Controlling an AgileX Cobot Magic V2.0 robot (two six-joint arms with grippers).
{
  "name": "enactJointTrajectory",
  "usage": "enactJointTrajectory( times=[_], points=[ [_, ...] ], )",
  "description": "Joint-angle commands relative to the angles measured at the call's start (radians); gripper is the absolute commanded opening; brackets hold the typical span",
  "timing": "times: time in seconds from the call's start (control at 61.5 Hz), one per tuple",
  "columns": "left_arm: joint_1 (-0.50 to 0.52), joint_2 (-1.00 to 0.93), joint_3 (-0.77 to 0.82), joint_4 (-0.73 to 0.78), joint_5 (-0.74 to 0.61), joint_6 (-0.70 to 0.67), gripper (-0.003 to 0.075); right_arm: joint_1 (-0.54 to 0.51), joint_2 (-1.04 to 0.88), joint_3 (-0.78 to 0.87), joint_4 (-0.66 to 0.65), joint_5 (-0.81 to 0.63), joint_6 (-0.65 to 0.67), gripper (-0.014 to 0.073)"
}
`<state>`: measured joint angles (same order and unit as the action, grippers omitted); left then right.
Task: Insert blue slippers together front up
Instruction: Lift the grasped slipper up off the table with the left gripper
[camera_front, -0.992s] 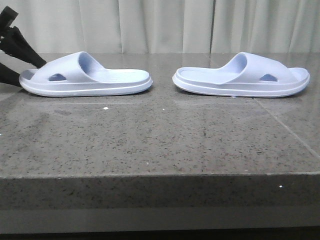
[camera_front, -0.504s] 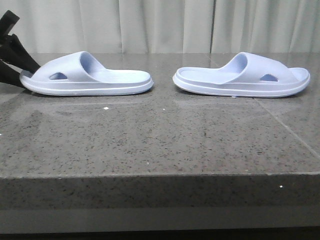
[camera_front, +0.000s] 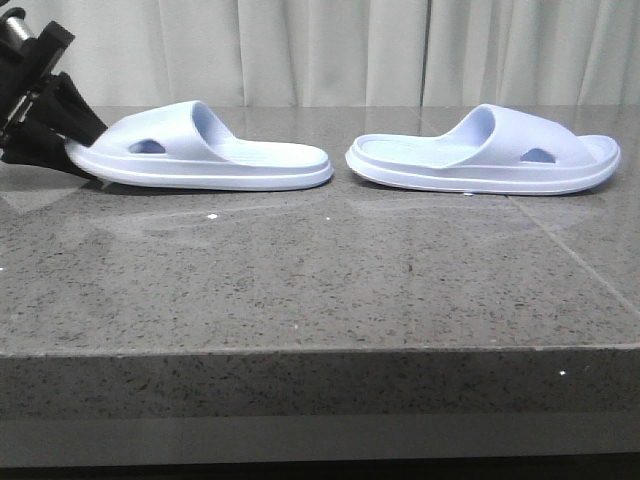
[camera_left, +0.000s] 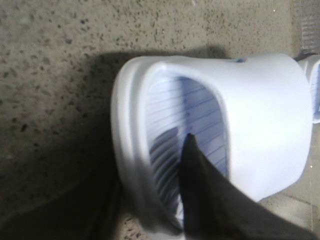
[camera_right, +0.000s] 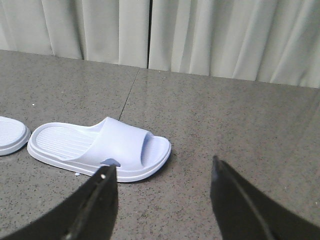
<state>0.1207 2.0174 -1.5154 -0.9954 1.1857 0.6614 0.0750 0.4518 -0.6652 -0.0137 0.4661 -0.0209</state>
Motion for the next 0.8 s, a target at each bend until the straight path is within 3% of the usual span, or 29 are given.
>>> enactJointTrajectory(
  times=[0.0, 0.081, 0.407, 0.781],
  points=[
    [0.002, -0.048, -0.019, -0.113, 0.105, 0.028, 0.0075, 0.002, 0.012, -0.036, -0.012, -0.072, -0.002, 0.0445],
    [0.014, -0.051, -0.019, -0.14, 0.104, 0.03, -0.0019, 0.002, 0.012, -0.036, -0.012, -0.072, -0.002, 0.0445],
    [0.082, -0.125, -0.019, -0.16, 0.104, -0.05, -0.0019, 0.002, 0.012, -0.036, -0.012, -0.072, -0.002, 0.0445],
    [0.07, -0.283, 0.011, -0.191, 0.104, -0.125, -0.0019, 0.002, 0.012, -0.036, -0.012, -0.072, -0.002, 0.0445]
  ],
)
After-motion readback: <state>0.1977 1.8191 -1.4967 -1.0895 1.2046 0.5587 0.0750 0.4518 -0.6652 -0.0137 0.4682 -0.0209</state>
